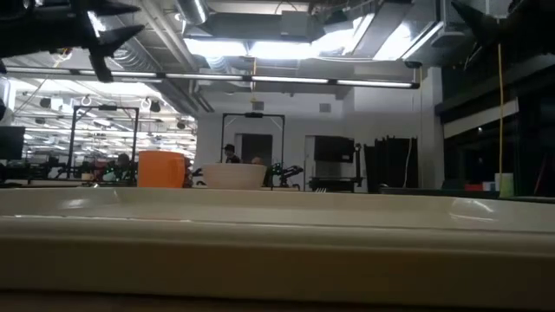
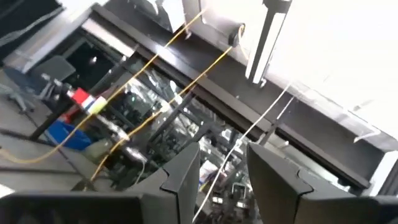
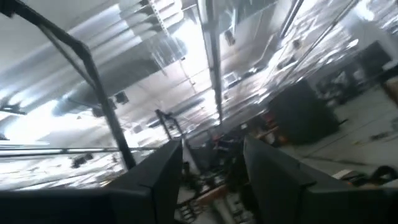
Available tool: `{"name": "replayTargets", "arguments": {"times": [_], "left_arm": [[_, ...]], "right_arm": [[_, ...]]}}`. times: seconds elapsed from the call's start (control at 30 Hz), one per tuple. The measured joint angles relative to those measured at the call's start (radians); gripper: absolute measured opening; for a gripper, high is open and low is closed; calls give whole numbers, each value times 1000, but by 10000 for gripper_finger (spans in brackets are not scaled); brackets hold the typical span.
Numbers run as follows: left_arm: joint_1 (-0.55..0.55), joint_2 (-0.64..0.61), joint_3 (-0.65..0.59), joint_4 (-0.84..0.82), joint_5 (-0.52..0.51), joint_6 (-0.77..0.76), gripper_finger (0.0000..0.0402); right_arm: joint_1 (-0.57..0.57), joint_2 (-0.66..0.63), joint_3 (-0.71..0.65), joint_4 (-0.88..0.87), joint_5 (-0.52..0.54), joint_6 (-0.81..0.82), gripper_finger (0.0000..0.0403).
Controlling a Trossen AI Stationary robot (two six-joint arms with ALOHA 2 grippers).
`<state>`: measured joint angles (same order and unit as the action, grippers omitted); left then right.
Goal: Set up tray
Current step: Put the orange mug on the brown tray
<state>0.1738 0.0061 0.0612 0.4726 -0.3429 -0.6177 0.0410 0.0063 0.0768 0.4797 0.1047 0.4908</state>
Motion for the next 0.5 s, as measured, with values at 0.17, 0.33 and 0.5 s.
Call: {"name": "replayTargets", "arguments": {"times": [0.17, 0.33, 0.5], "left_arm": [[0, 64, 71, -3, -69, 44, 127], [0, 226, 188, -6, -144, 109, 127], [0, 423, 313, -8, -142, 206, 127]], "right_arm": [[0, 58, 220, -244, -139, -53, 178], [0, 246, 525, -581, -151, -135, 178], [-1, 485, 741, -784, -95, -185, 178]]}}
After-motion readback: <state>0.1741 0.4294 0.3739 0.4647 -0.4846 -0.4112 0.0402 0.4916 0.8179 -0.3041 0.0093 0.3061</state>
